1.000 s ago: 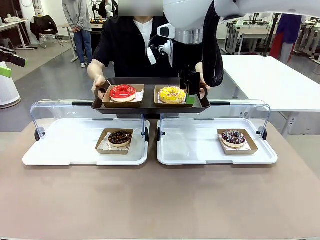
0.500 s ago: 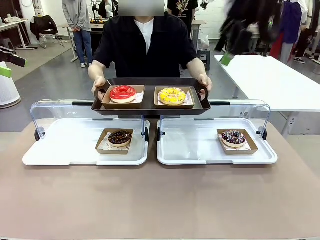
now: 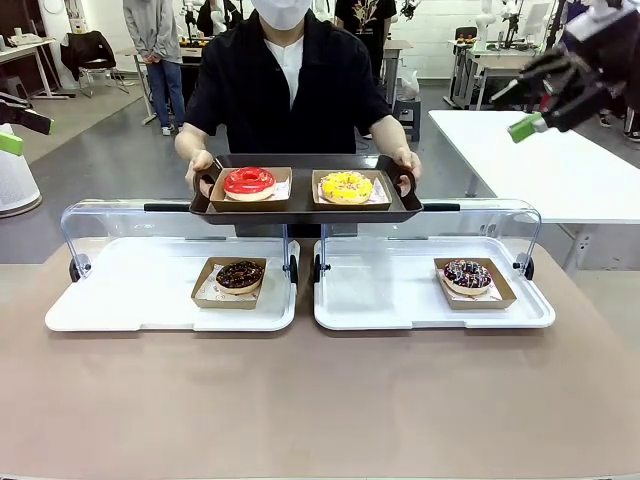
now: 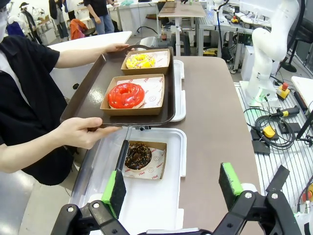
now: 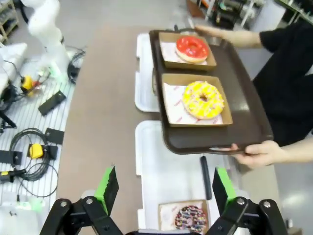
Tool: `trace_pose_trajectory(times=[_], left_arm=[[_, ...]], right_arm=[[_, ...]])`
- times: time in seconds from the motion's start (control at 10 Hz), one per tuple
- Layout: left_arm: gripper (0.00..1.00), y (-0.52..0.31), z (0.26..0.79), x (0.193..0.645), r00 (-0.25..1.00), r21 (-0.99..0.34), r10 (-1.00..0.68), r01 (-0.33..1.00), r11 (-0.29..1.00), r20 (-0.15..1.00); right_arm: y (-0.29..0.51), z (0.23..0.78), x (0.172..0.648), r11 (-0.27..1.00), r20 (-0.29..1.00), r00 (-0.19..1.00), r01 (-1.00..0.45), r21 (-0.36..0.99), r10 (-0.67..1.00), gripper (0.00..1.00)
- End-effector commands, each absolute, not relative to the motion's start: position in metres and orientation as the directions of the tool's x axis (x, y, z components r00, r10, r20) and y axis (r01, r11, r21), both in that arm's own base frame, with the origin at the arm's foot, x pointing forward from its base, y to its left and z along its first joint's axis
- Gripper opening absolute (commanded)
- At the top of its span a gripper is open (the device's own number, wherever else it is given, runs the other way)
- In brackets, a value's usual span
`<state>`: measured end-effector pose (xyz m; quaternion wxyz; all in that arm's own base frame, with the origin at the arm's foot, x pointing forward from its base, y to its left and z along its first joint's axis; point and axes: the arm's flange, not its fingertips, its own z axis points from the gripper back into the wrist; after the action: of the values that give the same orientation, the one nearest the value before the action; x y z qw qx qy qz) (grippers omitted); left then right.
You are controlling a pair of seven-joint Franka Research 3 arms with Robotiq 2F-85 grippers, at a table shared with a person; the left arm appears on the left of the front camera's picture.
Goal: Provide the desired donut to the person.
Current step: Place the picked Paper togo box onto the Handle tray extended by the person.
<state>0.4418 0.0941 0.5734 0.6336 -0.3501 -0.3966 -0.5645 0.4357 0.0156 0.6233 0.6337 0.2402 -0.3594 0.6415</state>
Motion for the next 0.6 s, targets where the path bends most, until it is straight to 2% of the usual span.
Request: trace_pose_trajectory(times=[0.0, 0.1, 0.2, 0.5], left_arm=[[1.00, 0.094, 0.574, 0.441, 0.044, 0.008, -0.430, 0.993, 0.118, 0.902], [1.00, 0.094, 0.574, 0.441, 0.044, 0.008, -0.430, 0.993, 0.118, 0.902], [1.00, 0.094, 0.574, 0.441, 0.044, 0.008, -0.430, 0.993, 0.118, 0.902], [1.00, 0.094, 0.574, 0.441, 0.044, 0.008, -0.430, 0.993, 0.118, 0.902]], right_arm=[[0.013, 0.612, 0.422, 0.069, 0.778, -0.072, -0.987, -0.147, 0.625, 1.00], [0.028, 0.608, 0.420, 0.151, 0.679, 0.024, -0.980, -0.128, 0.734, 1.00], [0.008, 0.614, 0.430, 0.067, 0.774, -0.070, -0.987, -0.144, 0.629, 1.00], [0.011, 0.611, 0.428, 0.086, 0.752, -0.049, -0.987, -0.139, 0.657, 1.00]])
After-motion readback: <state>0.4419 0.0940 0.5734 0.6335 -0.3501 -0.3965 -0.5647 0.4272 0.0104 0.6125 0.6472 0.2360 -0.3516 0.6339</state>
